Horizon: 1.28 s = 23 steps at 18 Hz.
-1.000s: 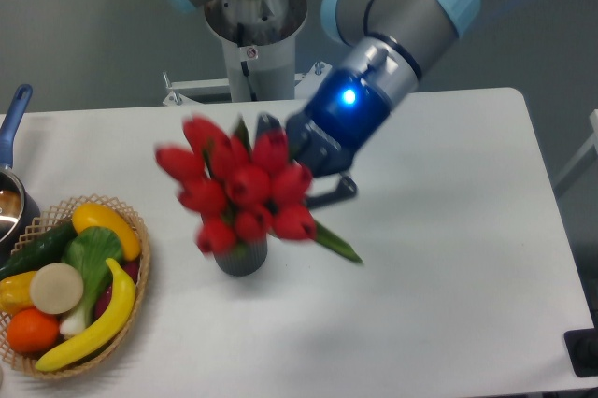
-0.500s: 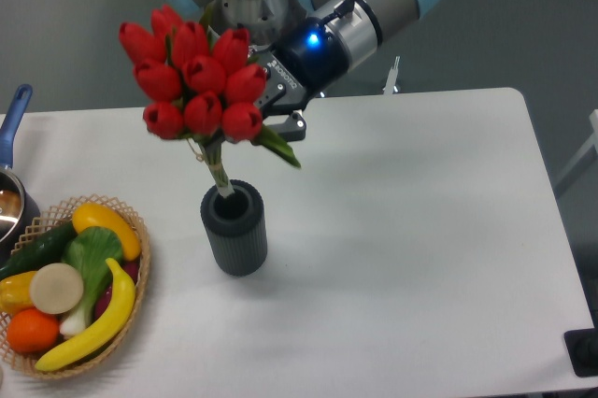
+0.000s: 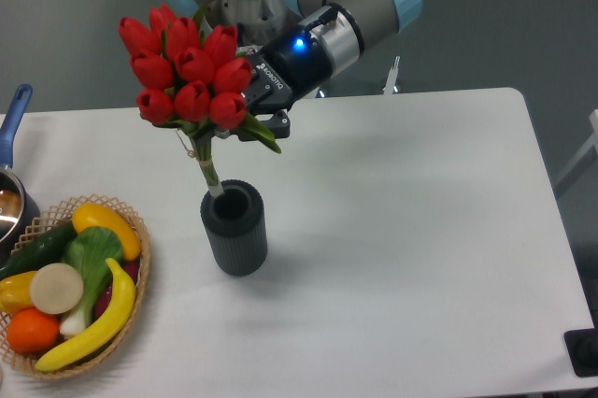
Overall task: Insert the flowers into the vase
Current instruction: 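Align the tulip stems over the vase mouth and lower them in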
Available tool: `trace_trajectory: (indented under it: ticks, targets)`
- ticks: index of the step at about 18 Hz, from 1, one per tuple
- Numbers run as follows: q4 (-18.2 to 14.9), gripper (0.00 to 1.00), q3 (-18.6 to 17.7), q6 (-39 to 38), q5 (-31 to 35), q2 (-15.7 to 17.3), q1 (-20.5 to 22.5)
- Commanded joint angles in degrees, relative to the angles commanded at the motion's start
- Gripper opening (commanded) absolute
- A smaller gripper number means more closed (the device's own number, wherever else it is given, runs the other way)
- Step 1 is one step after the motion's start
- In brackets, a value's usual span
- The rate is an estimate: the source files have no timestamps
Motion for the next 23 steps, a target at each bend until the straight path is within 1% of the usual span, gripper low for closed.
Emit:
trace_trajectory:
  ticks: [12, 18, 23]
  targets:
    - [-0.1, 0.04, -0.5, 1.3, 0.5, -0.4, 0.6]
    - [-0.1, 0.04, -3.2, 4.6, 0.6, -0.4, 1.5]
    - [-0.2, 0.05, -4.0, 5.7, 1.1, -0.6, 1.6]
